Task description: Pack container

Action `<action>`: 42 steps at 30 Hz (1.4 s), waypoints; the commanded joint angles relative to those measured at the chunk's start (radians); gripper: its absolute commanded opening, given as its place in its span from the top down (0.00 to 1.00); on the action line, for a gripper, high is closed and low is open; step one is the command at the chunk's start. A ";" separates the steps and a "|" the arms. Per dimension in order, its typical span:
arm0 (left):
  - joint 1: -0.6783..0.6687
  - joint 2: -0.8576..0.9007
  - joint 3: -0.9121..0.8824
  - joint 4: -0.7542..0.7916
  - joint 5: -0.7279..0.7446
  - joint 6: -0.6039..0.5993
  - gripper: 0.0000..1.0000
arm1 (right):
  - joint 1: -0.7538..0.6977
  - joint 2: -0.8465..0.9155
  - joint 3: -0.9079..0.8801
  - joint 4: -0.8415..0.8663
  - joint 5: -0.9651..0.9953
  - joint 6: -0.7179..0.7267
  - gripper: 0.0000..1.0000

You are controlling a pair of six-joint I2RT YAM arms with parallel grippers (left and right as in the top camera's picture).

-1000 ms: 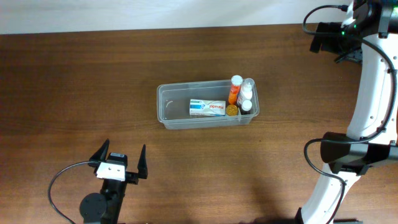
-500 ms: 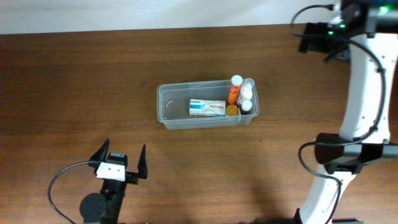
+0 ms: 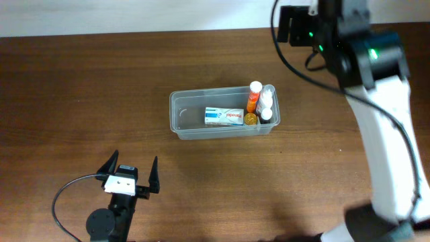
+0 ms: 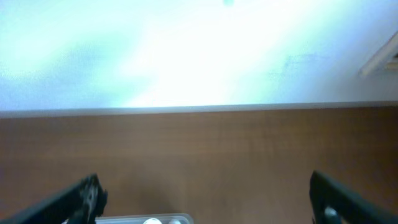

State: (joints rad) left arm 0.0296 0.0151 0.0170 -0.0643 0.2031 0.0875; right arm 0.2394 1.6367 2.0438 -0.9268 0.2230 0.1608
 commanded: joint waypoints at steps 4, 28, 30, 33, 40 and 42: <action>0.006 -0.010 -0.008 0.002 0.014 0.019 0.00 | -0.003 -0.324 -0.458 0.200 -0.003 -0.013 0.02; 0.006 -0.010 -0.008 0.002 0.014 0.019 0.00 | -0.207 -1.456 -1.804 0.761 -0.349 -0.033 0.02; 0.006 -0.010 -0.008 0.002 0.014 0.019 0.00 | -0.207 -1.494 -1.847 0.761 -0.352 -0.033 0.02; 0.006 -0.010 -0.008 0.002 0.014 0.019 0.00 | -0.207 -1.542 -1.905 0.765 -0.355 -0.033 0.02; 0.006 -0.010 -0.008 0.002 0.014 0.019 0.00 | -0.207 -1.621 -1.995 0.776 -0.344 -0.034 0.01; 0.006 -0.010 -0.008 0.002 0.014 0.019 0.00 | -0.207 -1.633 -2.003 0.782 -0.344 -0.046 0.02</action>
State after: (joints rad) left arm 0.0296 0.0128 0.0166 -0.0639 0.2031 0.0902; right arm 0.0387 0.0265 0.0547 -0.1562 -0.1150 0.1307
